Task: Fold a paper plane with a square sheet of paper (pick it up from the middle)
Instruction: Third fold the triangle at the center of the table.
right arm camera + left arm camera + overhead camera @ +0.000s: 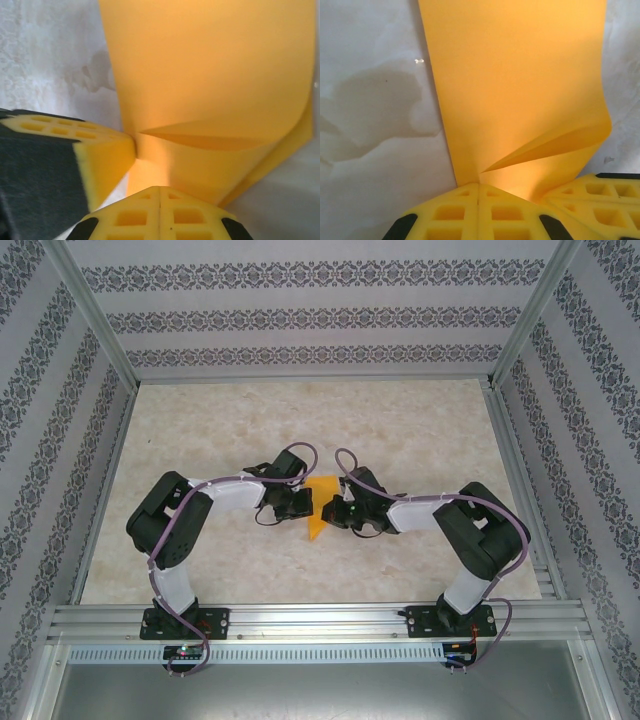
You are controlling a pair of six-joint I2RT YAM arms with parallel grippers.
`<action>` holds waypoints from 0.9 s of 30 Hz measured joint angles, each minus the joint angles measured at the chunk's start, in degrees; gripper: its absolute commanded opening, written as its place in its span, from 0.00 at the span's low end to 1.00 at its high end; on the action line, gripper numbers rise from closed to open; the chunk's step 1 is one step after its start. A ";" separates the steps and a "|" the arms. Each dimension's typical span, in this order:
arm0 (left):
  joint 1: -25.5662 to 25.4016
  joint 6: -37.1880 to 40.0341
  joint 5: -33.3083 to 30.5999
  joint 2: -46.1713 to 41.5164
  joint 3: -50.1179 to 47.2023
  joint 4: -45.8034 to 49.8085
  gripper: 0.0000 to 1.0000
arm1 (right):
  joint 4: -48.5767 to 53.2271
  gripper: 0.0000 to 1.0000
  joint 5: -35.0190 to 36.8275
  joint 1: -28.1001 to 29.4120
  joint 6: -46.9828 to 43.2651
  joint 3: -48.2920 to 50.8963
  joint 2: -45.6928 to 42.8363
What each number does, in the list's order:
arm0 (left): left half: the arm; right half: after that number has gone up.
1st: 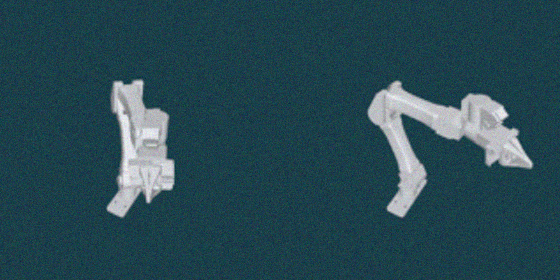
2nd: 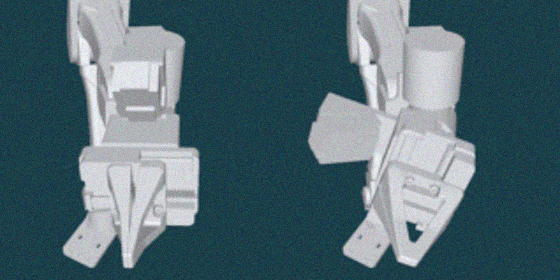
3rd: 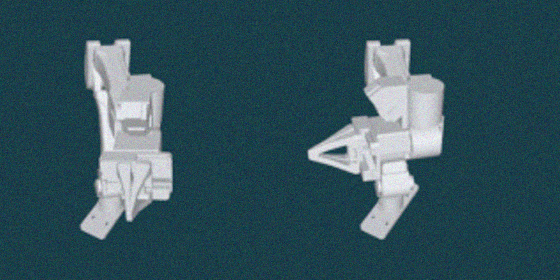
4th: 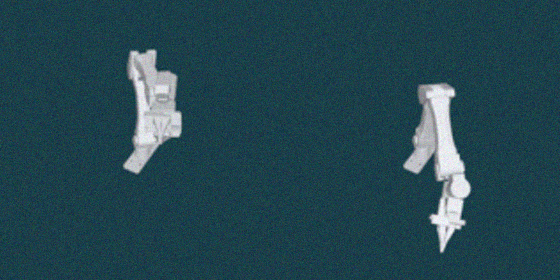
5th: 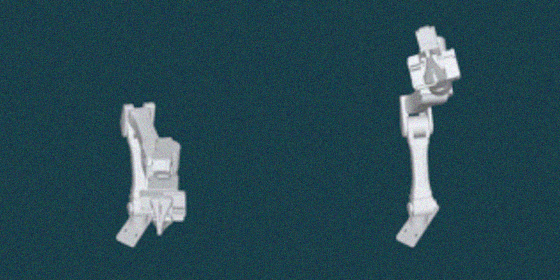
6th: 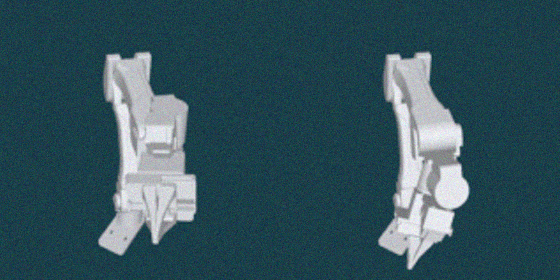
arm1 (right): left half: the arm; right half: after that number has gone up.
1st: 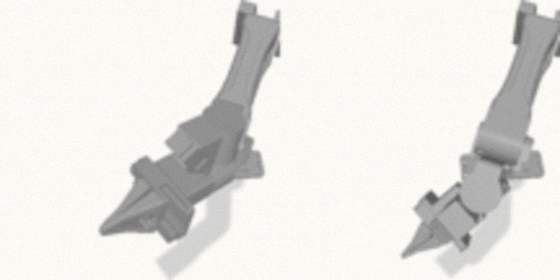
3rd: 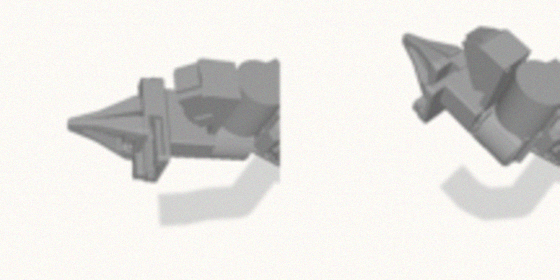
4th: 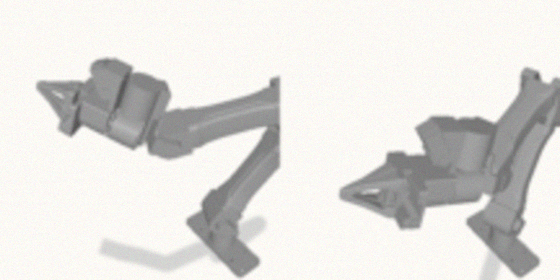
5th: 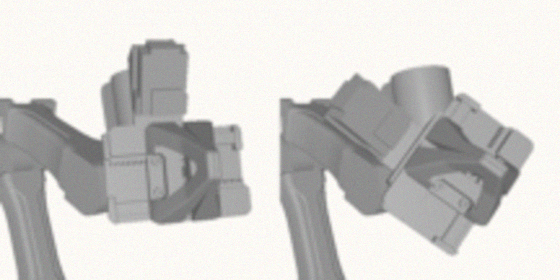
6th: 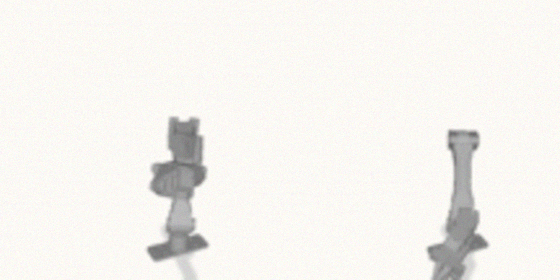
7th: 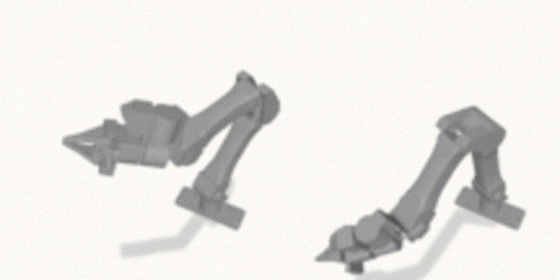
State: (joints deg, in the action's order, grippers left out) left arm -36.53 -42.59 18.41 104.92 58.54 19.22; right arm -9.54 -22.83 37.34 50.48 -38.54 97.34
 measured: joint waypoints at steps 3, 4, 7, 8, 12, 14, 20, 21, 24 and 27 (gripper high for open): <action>-0.63 0.24 -1.46 0.22 0.92 1.40 0.00 | -0.04 0.00 -0.07 -0.50 -0.79 0.44 0.22; -0.79 0.31 -1.99 0.35 1.25 1.86 0.00 | -0.15 0.00 -0.26 -0.76 -0.98 0.44 0.39; -1.27 0.63 -3.45 0.66 2.29 3.45 0.00 | -0.37 0.00 -0.92 -1.66 -1.09 0.44 0.87; -1.49 0.87 -4.04 0.76 2.62 4.00 0.00 | -0.37 0.00 -1.07 -1.97 -1.09 0.44 0.85; -2.25 1.81 -6.10 1.20 3.85 5.81 0.00 | -0.35 0.00 -1.38 -3.89 -1.09 0.42 0.85; -2.47 2.25 -6.58 1.40 4.33 6.45 0.00 | -0.24 0.00 -1.51 -4.92 -1.09 0.28 0.85; -2.60 3.37 -7.02 1.73 4.92 7.28 0.00 | 0.55 0.00 -1.46 -7.50 -1.07 -1.16 1.55; -2.60 3.43 -7.02 1.75 4.96 7.30 0.00 | 0.57 0.00 -1.46 -7.85 -1.07 -1.29 1.77; -2.62 3.58 -7.02 1.95 5.27 7.67 0.00 | 1.05 0.00 -1.46 -8.66 -1.09 -1.57 1.99; -2.60 3.65 -7.02 2.05 5.40 7.82 0.00 | 2.12 0.00 -1.29 -9.14 -1.29 -2.56 1.95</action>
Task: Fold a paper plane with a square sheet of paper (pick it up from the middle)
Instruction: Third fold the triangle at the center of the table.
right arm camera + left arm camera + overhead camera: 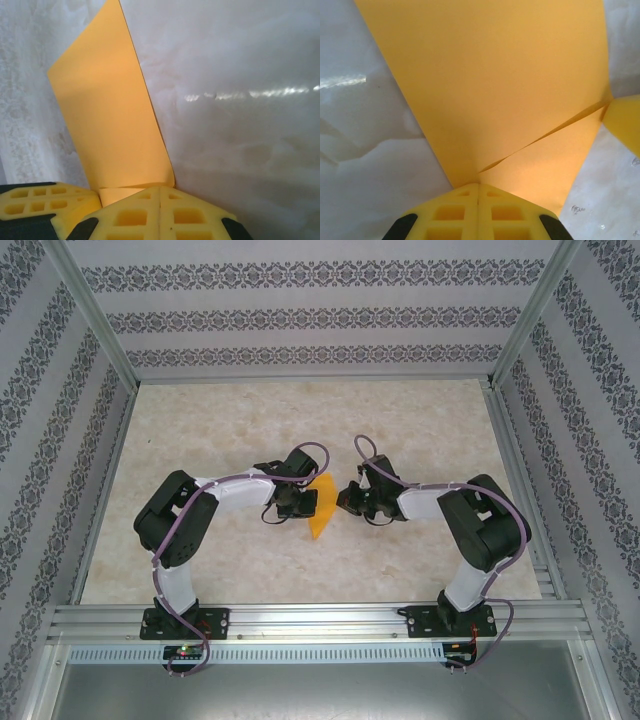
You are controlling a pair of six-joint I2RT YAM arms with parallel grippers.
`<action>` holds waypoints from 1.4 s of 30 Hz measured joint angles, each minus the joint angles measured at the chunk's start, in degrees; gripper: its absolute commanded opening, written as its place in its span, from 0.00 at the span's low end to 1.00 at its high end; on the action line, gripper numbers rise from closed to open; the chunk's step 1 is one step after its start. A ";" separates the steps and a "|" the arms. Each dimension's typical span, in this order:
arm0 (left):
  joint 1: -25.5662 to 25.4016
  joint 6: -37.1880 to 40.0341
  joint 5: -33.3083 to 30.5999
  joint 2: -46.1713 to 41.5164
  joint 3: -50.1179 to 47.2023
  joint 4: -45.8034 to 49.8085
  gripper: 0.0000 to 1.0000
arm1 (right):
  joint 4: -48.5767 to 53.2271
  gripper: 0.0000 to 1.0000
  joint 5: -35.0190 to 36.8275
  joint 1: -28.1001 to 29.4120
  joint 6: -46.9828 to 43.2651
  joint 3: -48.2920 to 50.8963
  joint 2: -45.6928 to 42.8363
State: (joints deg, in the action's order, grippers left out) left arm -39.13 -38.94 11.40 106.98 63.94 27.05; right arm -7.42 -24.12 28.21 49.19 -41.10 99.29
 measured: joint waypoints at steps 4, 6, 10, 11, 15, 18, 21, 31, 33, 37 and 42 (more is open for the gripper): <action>-0.02 0.13 0.00 0.02 0.09 0.09 0.00 | 0.31 0.00 0.00 -0.11 -0.79 -1.31 -0.02; -0.02 0.13 0.00 0.07 0.11 0.09 0.00 | 0.31 0.00 -0.04 0.02 -1.11 -1.55 -0.02; -0.02 0.13 0.00 0.09 0.13 0.13 0.00 | 0.31 0.00 -0.26 1.14 -1.20 -1.57 0.09; -0.02 0.13 0.00 0.09 0.13 0.13 0.00 | 0.26 0.00 -0.48 1.44 -1.27 -1.62 0.35; -0.02 0.13 -0.02 0.09 0.15 0.20 0.00 | 0.11 0.00 -1.36 1.73 -1.29 -1.95 2.67; -0.02 0.15 -0.13 0.09 0.15 0.22 0.00 | 0.39 0.00 -1.51 1.14 -1.31 -2.82 3.28; -0.02 0.15 -0.17 0.09 0.15 0.22 0.00 | 0.96 0.00 -1.55 0.50 -1.29 -3.26 3.45; -0.02 0.13 -0.15 0.09 0.02 0.09 0.00 | 2.19 0.00 3.32 -0.44 -0.66 -0.46 -4.20; -0.02 0.13 -0.15 0.09 -0.02 0.02 0.00 | 1.73 0.00 3.30 1.57 0.09 0.55 -5.75; -0.02 0.11 -0.15 0.07 -0.20 -0.17 0.00 | -0.98 0.00 2.45 7.87 2.78 3.32 -6.25; -0.02 0.09 -0.15 -0.02 -0.57 -0.59 0.00 | -2.19 0.00 1.09 13.20 5.60 5.77 -6.25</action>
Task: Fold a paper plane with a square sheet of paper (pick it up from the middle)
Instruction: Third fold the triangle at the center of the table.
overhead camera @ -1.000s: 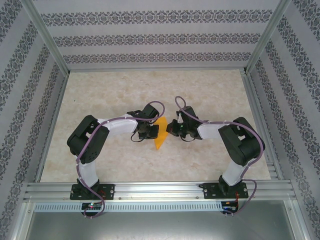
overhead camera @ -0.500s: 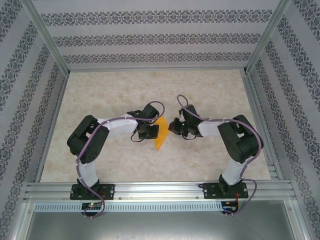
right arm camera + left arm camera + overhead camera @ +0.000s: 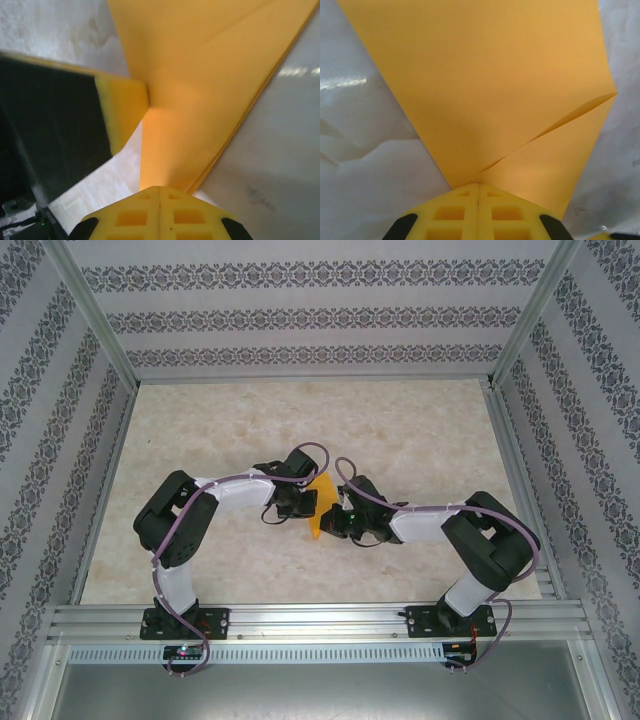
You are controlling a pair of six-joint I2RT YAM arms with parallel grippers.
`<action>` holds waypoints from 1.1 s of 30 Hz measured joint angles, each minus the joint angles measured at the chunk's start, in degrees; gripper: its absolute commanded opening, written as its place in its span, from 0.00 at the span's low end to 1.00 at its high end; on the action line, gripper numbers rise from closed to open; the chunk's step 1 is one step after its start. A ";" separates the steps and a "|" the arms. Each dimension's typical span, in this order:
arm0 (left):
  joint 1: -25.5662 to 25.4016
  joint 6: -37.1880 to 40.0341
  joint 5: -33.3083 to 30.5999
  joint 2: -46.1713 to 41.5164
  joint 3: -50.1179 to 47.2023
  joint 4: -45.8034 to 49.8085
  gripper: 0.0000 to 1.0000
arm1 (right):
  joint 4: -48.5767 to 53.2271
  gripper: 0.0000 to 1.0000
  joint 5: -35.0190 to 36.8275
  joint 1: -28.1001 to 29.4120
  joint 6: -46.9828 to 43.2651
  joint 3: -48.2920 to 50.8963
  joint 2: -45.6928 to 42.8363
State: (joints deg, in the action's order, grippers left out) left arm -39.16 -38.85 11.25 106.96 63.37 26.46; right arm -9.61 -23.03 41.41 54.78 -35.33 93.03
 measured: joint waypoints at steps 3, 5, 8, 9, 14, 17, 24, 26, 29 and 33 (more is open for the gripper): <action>0.00 0.00 0.02 -0.09 -0.15 -0.22 0.00 | -1.14 0.00 -0.26 0.61 0.90 0.00 0.02; 0.00 0.00 0.02 -0.15 -0.35 -0.44 0.00 | -1.86 0.00 -0.28 0.61 1.14 -0.02 0.31; 0.00 -0.02 0.04 -0.31 -0.61 -0.76 0.00 | -2.34 0.00 -0.70 0.61 1.16 -0.13 1.60; 0.00 -0.02 0.04 -0.35 -0.74 -0.94 0.00 | -2.47 0.00 -0.90 0.63 1.18 -0.20 2.25; 0.00 -0.04 0.04 -0.46 -0.87 -1.18 0.00 | -2.73 0.00 -1.14 1.36 1.29 -0.46 4.15; 0.00 -0.04 0.04 -0.46 -0.94 -1.27 0.00 | -2.67 0.00 -1.11 1.36 1.29 -0.46 4.15; 0.00 -0.09 0.04 -0.50 -1.03 -1.38 0.00 | -0.66 0.00 -1.05 1.51 0.83 -0.46 3.06; 0.00 -0.22 0.04 -0.57 -1.14 -1.51 0.00 | 0.35 0.00 -1.05 2.05 0.61 -0.68 2.54; 0.00 -0.24 0.04 -0.57 -1.14 -1.53 0.00 | 1.64 0.00 -1.07 2.95 0.39 -1.88 2.38; 0.00 -0.24 0.04 -0.57 -1.14 -1.53 0.00 | 2.08 0.00 -1.07 3.50 0.42 -2.47 2.45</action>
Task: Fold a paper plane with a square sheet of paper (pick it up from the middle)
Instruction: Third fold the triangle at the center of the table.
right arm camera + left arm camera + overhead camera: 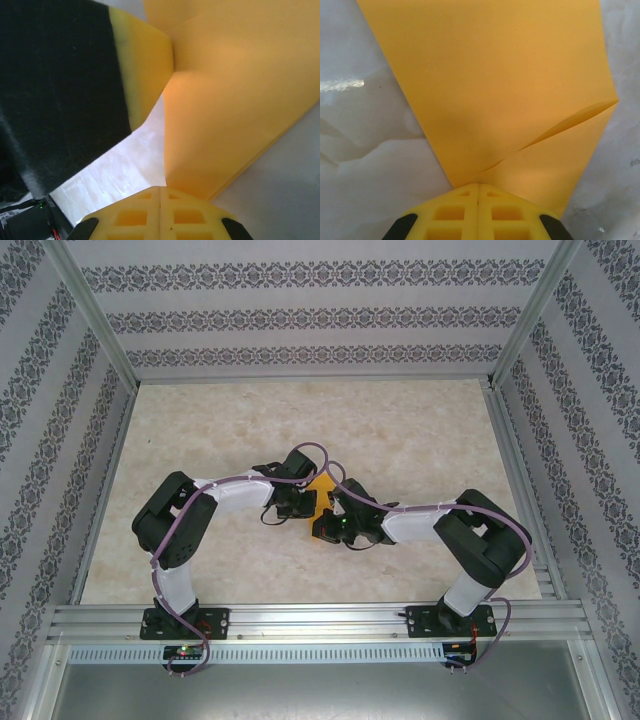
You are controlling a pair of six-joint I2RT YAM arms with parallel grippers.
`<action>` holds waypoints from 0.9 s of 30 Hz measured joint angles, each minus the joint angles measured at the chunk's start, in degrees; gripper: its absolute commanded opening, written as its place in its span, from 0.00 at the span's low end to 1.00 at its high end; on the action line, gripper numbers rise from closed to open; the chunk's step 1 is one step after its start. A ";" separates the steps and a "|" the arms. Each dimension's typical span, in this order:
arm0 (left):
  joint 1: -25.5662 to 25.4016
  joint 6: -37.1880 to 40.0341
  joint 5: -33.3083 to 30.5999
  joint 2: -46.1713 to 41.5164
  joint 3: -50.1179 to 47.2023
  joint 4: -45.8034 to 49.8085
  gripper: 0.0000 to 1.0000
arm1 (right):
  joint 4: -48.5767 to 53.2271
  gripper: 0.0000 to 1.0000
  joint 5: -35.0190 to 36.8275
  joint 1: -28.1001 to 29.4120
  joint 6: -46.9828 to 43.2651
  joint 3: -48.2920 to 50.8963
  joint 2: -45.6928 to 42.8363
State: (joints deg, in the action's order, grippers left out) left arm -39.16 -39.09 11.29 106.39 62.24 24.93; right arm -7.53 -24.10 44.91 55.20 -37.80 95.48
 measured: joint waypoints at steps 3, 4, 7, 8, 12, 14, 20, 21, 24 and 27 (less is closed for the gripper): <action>0.00 -0.04 0.00 -0.07 -0.11 -0.11 0.00 | 0.42 0.00 0.00 0.02 0.02 0.00 0.66; 0.00 -0.11 0.00 -0.07 -0.11 -0.13 0.00 | 0.68 0.00 0.00 0.07 0.02 0.00 0.96; 0.00 -0.20 0.00 -0.07 -0.11 -0.17 0.00 | 1.14 0.00 -0.02 0.11 -0.04 -0.13 1.55; 0.00 -0.22 0.00 -0.07 -0.11 -0.17 0.00 | 1.42 0.00 0.00 0.11 -0.22 -0.28 1.55; 0.00 -0.22 0.00 -0.07 -0.11 -0.17 0.00 | 3.48 0.00 0.00 0.11 -1.25 -1.25 1.51; 0.00 -0.20 0.00 -0.09 -0.11 -0.17 0.00 | 4.74 0.00 0.22 0.11 -1.53 -1.44 0.74; 0.00 -0.20 0.00 -0.09 -0.09 -0.17 0.00 | 7.13 0.00 1.75 -2.54 -2.84 -1.81 -3.52; 0.00 -0.20 0.00 -0.09 -0.09 -0.17 0.00 | 7.06 0.00 1.95 -3.52 -2.89 -1.95 -3.43; 0.00 -0.20 0.02 -0.09 -0.09 -0.15 0.00 | 7.10 0.00 2.19 -5.62 -3.08 -2.40 -2.38; 0.00 -0.17 0.04 -0.09 -0.04 -0.15 0.00 | 6.80 0.00 2.14 -6.05 -3.30 -3.80 0.04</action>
State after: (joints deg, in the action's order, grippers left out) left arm -39.16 -39.27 11.33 106.30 62.19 24.77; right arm -0.73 -21.96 38.85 51.90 -41.60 95.53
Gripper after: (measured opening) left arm 0.062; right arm 0.049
